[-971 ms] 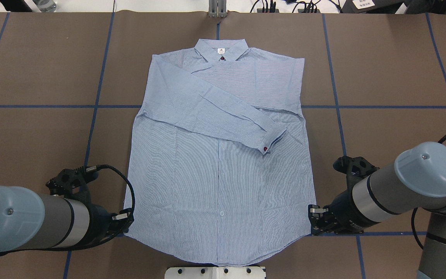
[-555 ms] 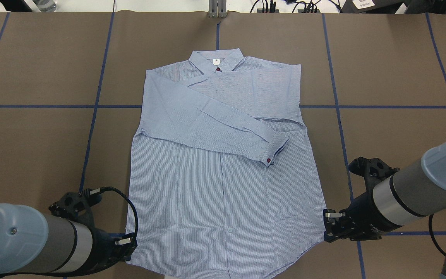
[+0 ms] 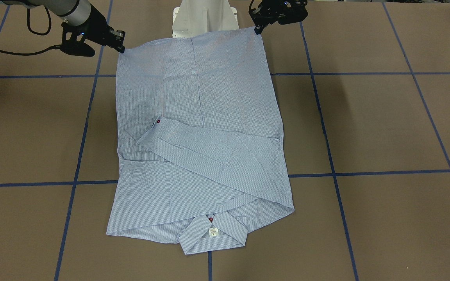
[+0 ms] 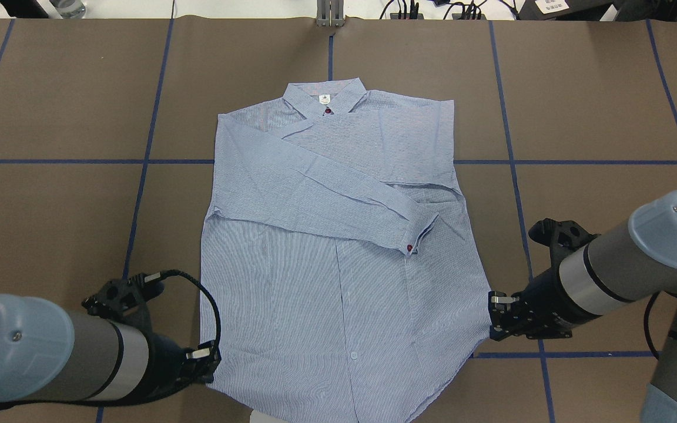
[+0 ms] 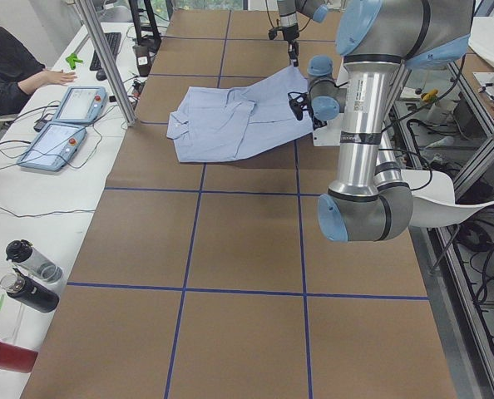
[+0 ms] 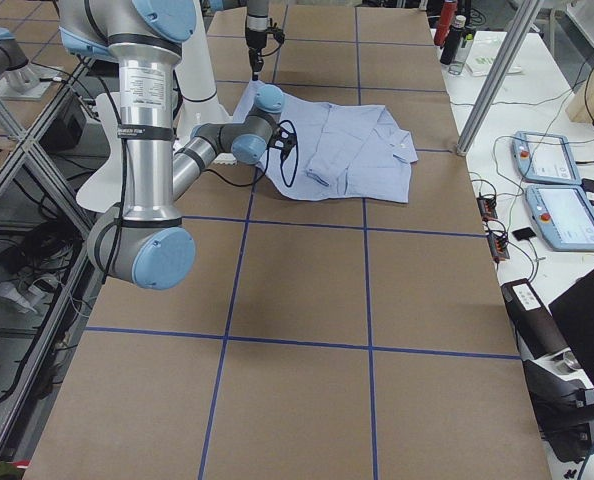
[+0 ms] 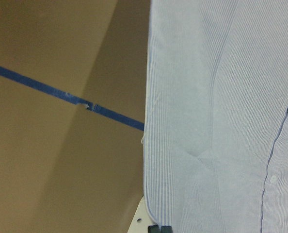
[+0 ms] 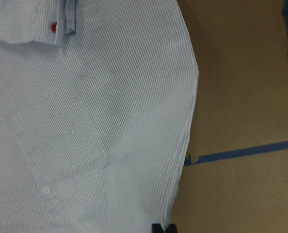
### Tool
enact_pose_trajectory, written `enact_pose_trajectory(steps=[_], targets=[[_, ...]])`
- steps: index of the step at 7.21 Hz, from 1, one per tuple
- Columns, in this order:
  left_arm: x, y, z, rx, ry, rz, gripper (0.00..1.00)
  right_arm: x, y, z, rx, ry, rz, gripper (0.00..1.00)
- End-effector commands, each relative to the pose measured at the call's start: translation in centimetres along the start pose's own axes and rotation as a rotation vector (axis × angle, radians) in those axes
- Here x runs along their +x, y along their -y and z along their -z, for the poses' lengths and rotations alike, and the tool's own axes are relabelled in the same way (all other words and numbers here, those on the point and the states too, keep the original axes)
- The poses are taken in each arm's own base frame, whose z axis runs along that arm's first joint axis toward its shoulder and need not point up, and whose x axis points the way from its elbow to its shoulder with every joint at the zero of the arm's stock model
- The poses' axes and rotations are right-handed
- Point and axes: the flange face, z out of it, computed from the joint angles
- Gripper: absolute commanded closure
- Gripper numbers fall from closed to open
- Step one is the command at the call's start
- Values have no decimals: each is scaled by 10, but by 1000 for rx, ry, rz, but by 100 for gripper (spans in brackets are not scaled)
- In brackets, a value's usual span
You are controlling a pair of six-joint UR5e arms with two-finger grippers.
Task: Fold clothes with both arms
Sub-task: 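Lift the hem with both grippers and fold it over onto the collar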
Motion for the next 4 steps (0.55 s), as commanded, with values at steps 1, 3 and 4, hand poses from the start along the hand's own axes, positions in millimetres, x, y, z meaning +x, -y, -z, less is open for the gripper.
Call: enact_pose_trajectory(steps=[1,3,4], targets=[[21,72,5,126,-21,-16,100,-34,61,2,75,36,-49,100],[37,151,5,221,2,-38,100,-55,120,25,161,64,-79,100],[45,193,6,249,-6,-56,100,-61,146,32,202,69,-93,100]])
